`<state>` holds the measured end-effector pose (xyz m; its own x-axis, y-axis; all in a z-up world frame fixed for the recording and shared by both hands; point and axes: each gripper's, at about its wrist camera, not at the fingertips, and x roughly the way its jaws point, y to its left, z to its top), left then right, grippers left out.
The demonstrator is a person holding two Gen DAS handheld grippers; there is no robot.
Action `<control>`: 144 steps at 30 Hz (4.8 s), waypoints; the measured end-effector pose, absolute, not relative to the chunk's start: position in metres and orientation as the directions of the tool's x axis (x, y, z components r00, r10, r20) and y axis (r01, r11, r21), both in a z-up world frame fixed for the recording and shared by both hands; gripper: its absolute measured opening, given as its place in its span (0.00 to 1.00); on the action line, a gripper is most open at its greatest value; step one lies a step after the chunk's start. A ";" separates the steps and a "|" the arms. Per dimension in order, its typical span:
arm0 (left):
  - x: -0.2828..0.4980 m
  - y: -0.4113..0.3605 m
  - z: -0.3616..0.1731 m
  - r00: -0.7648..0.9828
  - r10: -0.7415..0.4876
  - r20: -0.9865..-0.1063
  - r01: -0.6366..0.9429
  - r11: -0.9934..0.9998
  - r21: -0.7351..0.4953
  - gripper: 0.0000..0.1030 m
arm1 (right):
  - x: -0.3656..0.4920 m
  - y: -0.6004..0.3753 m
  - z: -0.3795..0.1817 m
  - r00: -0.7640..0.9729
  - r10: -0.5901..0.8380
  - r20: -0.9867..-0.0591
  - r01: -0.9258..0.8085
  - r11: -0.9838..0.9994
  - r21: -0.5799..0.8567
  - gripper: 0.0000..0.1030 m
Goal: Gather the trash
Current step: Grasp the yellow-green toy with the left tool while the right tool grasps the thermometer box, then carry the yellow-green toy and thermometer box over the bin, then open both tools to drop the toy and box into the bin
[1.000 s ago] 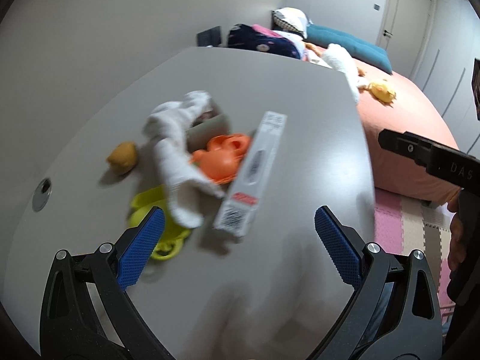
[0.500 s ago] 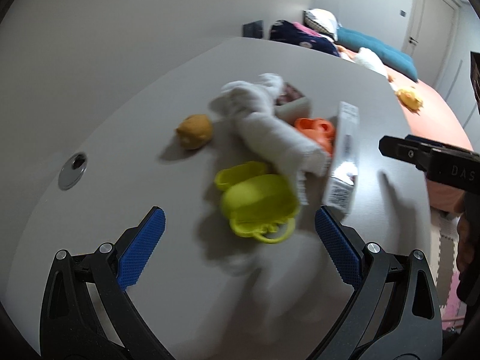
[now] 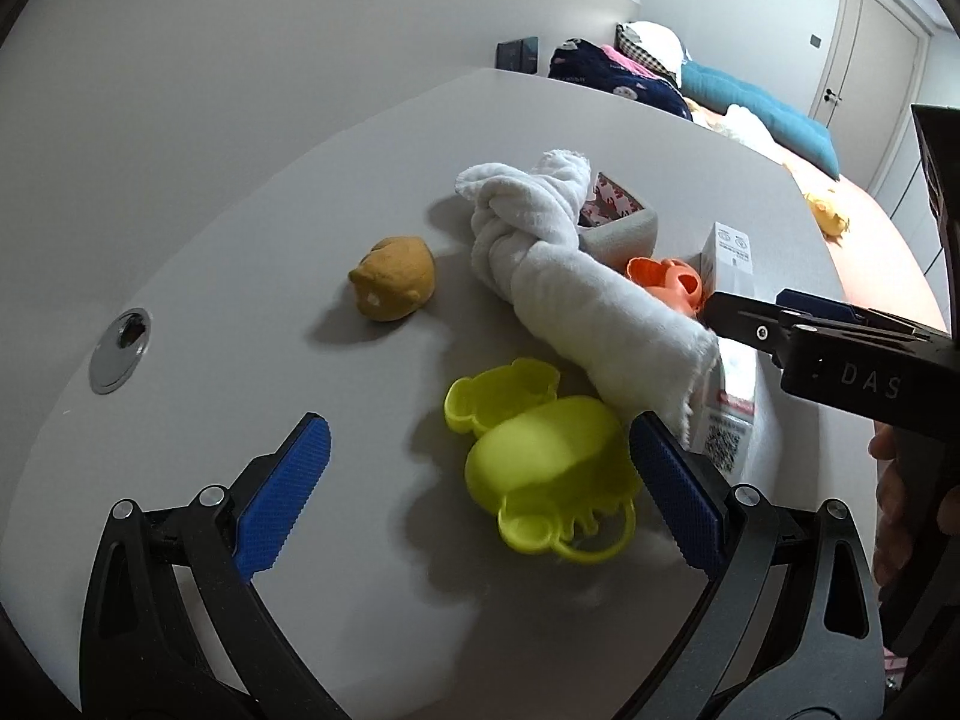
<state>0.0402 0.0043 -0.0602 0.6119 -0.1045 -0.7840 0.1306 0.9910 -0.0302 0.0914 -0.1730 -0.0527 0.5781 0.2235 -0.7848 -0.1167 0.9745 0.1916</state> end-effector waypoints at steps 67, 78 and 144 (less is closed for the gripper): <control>0.005 -0.108 -0.025 0.645 -0.195 -0.739 0.205 0.976 -0.078 0.50 | 0.001 -0.312 -0.001 0.687 0.256 -0.680 -0.121 0.963 0.241 0.27; 0.002 -0.158 -0.025 0.618 -0.265 -0.740 0.290 0.952 -0.099 0.51 | -0.015 -0.356 0.004 0.722 0.210 -0.660 -0.049 0.966 0.253 0.27; -0.001 -0.365 -0.040 0.435 -0.394 -0.809 0.593 0.802 -0.072 0.94 | -0.069 -0.544 0.002 0.739 -0.160 -0.655 0.379 0.902 0.207 0.69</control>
<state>-0.0010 -0.3646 -0.0405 0.4354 -0.3943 -0.8093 0.5927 0.8022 -0.0719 -0.0693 -0.5444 0.0022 0.7385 -0.1597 -0.6550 0.3785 0.9022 0.2069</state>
